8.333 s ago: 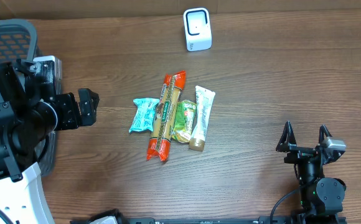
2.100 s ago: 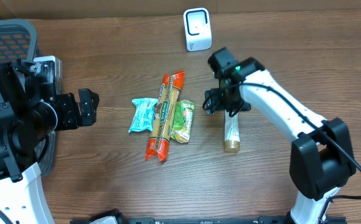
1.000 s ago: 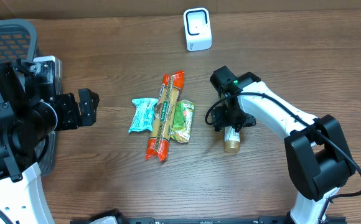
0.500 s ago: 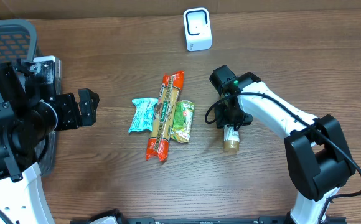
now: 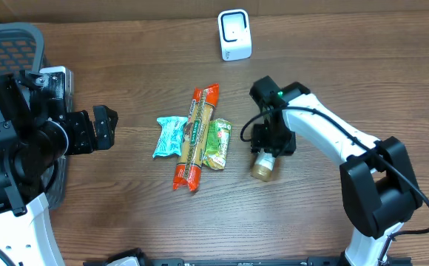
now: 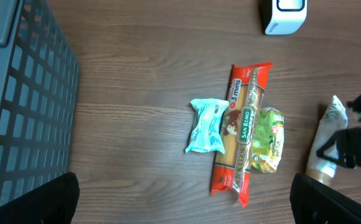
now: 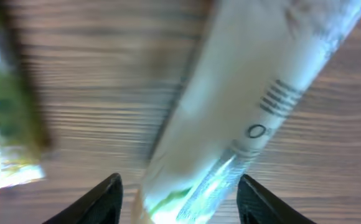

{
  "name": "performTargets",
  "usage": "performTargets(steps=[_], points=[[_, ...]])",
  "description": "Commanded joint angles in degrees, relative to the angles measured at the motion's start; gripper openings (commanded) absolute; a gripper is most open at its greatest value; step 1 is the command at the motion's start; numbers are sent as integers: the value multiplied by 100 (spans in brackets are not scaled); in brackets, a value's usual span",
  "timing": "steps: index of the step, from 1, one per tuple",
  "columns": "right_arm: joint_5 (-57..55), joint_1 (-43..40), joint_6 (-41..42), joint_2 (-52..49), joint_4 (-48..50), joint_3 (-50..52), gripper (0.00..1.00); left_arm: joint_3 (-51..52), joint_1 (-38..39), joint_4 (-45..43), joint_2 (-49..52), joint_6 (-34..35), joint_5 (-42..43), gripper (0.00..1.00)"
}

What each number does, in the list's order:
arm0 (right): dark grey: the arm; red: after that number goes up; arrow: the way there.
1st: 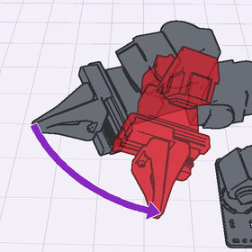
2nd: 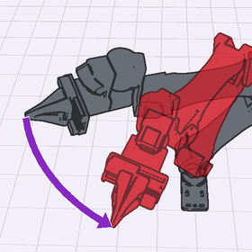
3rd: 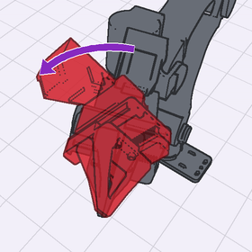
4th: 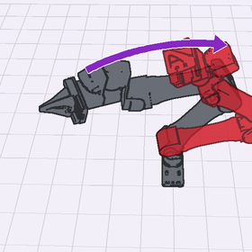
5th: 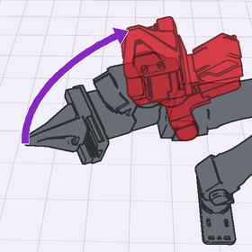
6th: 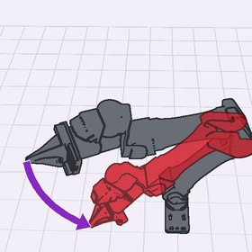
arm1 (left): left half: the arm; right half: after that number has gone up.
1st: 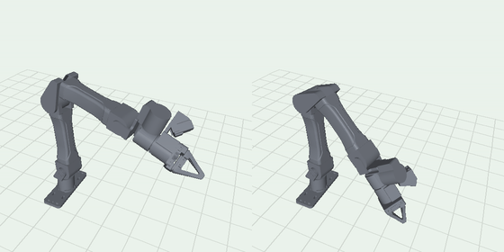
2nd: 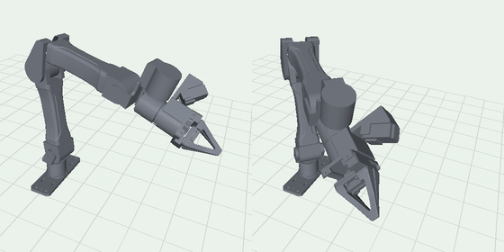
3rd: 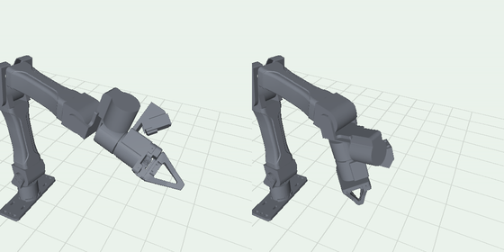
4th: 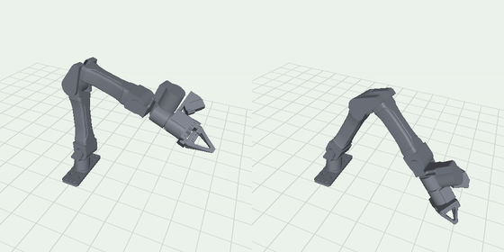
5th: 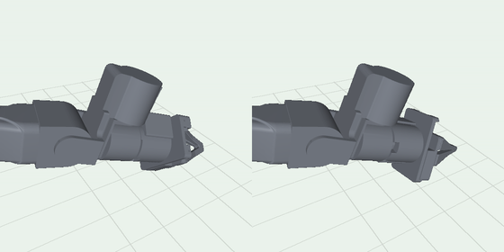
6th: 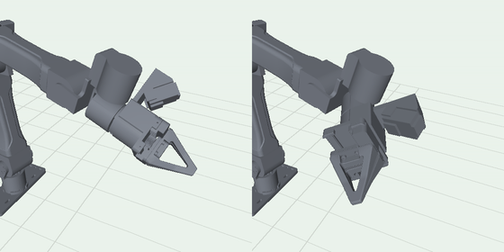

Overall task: Scan the item barcode
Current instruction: 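Lower the tube and lay it flat on the table to the right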

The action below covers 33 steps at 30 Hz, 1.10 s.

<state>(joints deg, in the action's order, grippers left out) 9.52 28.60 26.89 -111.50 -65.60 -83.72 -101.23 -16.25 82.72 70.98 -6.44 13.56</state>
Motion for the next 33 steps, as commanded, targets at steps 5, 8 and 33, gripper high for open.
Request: performTargets(steps=[5,8,33], points=[[-323,15,4,81,299,-1099,67,70,-33,-7,-50,-107,90,99],[-1220,15,-361,81,581,-1121,69,70,-33,-7,-50,-107,90,99],[-2428,-796,-2166,-1121,903,-922,62,70,-33,-7,-50,-107,90,100]])
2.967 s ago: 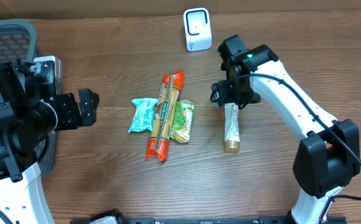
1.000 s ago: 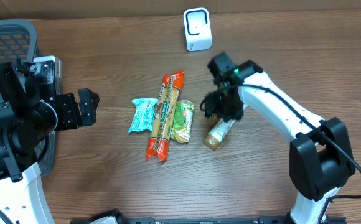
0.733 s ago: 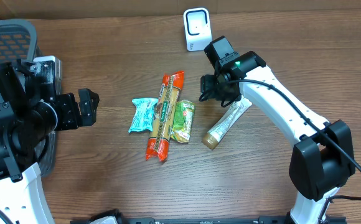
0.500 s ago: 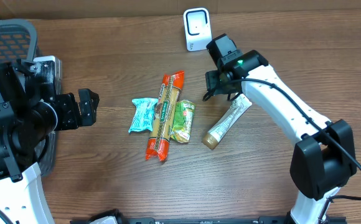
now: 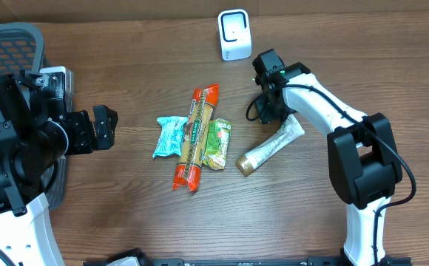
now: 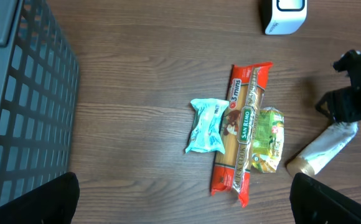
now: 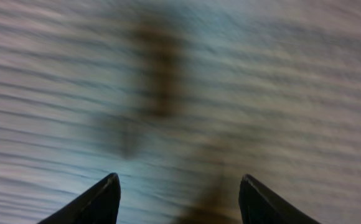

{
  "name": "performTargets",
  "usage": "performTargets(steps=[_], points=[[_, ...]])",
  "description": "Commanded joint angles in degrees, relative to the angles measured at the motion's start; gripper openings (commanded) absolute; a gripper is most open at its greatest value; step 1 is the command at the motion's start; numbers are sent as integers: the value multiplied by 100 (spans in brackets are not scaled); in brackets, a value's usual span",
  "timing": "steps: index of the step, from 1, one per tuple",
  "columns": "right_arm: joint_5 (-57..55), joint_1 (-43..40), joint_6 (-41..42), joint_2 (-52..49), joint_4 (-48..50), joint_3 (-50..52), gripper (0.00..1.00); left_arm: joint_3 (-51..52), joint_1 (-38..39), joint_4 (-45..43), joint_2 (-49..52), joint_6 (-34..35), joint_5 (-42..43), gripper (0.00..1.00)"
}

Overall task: Scan the item barcode
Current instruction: 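Lower the tube and lay it flat on the table to the right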

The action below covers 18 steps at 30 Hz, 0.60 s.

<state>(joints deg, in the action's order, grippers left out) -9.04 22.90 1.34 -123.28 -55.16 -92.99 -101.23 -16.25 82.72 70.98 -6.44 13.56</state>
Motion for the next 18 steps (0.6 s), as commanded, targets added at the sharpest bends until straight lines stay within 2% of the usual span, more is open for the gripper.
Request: performTargets(steps=[1,7,11,18], points=[[-575,-310,479,57,-293,4,62,70,-33,-7,-50,-107,90,100],[492,-918,680,57,-1338,4,59,70,-33,-7,-50,-107,90,100],[1139,-1001,435,57,-1869,4,58,70,-33,-7,-50,-107,92,99],[1239,-914,468,59,-2343,-7,57,70,-33,-7,-50,-107,92,100]])
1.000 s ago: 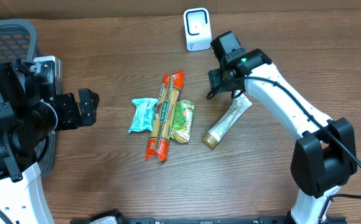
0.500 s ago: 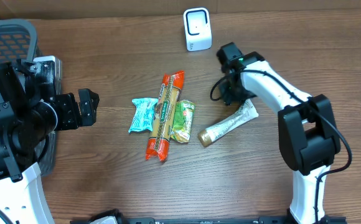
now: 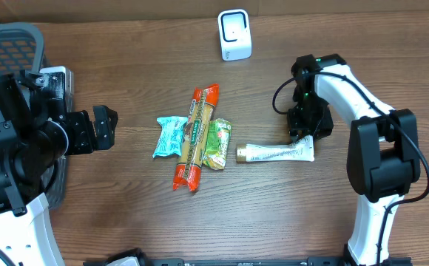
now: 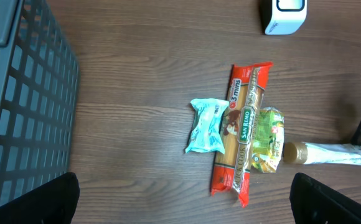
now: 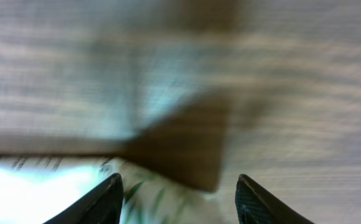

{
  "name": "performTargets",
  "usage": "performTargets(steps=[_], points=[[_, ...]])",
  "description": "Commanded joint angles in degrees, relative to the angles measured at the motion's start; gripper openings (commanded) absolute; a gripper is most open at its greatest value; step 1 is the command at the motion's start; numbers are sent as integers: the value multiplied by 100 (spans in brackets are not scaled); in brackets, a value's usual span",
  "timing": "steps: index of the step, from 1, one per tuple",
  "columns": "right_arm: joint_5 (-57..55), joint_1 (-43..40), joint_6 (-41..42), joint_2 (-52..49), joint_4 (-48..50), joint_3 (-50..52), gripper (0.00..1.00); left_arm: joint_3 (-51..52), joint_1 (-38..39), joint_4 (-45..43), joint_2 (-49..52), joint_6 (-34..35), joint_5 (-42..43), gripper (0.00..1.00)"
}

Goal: Scan the item barcode

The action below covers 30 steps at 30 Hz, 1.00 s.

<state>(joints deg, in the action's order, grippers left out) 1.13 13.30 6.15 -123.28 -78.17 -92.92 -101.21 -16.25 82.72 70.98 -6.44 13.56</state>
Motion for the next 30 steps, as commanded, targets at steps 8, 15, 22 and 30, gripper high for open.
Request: performTargets(steps=[8,15,22,30], points=[[186,168,-125,326,-28,-1161,62,68,-33,-7,-50,-107,90,100],[918,868,-339,529,-750,-1700,60,68,-33,-7,-50,-107,90,99],[1073,1438,-273,542,-1274,-1335,54,68,-33,-7,-50,-107,90,100],[1097,2186,-278,787,-789,-385,53,68,-33,-7,-50,-107,90,100]])
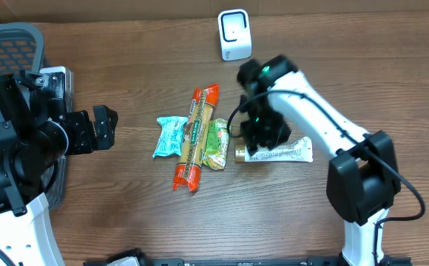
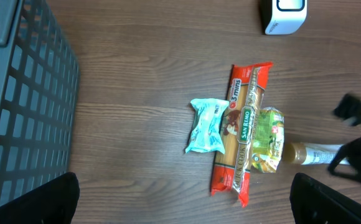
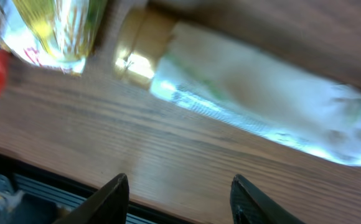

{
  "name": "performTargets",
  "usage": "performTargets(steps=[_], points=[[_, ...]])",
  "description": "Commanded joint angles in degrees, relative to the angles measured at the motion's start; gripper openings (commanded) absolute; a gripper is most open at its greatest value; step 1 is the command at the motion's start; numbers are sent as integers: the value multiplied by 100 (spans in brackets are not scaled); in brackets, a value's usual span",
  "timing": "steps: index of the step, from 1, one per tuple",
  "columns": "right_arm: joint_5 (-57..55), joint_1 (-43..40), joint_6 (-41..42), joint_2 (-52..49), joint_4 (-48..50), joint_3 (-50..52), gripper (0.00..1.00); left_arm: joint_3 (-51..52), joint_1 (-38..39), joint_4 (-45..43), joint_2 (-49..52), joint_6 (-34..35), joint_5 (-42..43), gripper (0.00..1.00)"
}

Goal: Scan the item barcode

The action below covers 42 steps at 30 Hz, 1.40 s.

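Observation:
A white tube (image 1: 288, 151) with a gold cap (image 3: 137, 43) lies flat on the table, its cap pointing left toward the green packet (image 1: 217, 144). My right gripper (image 1: 262, 137) hovers over the tube's cap end; in the right wrist view the gripper (image 3: 183, 199) is open, nothing between its fingers, with the tube (image 3: 255, 106) lying beyond them. The white scanner (image 1: 234, 35) stands at the back. My left gripper (image 1: 100, 127) is far left, open and empty (image 2: 180, 205). No barcode is readable on the tube.
A red-orange pasta pack (image 1: 196, 137) and a teal packet (image 1: 170, 137) lie left of the green packet. A grey basket (image 2: 18, 93) stands at the far left edge. The table's front edge (image 3: 75, 168) shows near the right fingers.
My right gripper was at the tube's flat tail end on the right; now it is over the cap end, further left. The tube lies about where it did. The left arm is unchanged.
The tube first lay pointing at the front edge with my open right gripper over it. Then it lay diagonally, gripper by its tail. Then it lay crosswise, cap to the left, gripper at the right end. Now the gripper is above the cap end.

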<state>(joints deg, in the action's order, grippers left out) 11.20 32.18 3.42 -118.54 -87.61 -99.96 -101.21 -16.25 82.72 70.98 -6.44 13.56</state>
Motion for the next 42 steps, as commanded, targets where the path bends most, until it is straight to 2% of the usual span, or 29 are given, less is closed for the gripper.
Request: performTargets(steps=[1,10,18,28,32,36,42], points=[[87,382,-4,326,256,424,53,68,-33,-7,-50,-107,90,100],[2,675,-22,326,1683,1419,53,68,-33,-7,-50,-107,90,100],[-463,433,170,326,2409,1467,54,68,-33,-7,-50,-107,90,100],[-752,-535,555,326,2855,1467,54,68,-33,-7,-50,-107,90,100],[-350,-1021,664,326,2966,1467,54,68,-33,-7,-50,-107,90,99],[223,-1178,555,400,3029,1392,54,68,-33,-7,-50,-107,90,100],[221,-1180,662,992,2865,1088,54,68,-33,-7,-50,-107,90,100]])
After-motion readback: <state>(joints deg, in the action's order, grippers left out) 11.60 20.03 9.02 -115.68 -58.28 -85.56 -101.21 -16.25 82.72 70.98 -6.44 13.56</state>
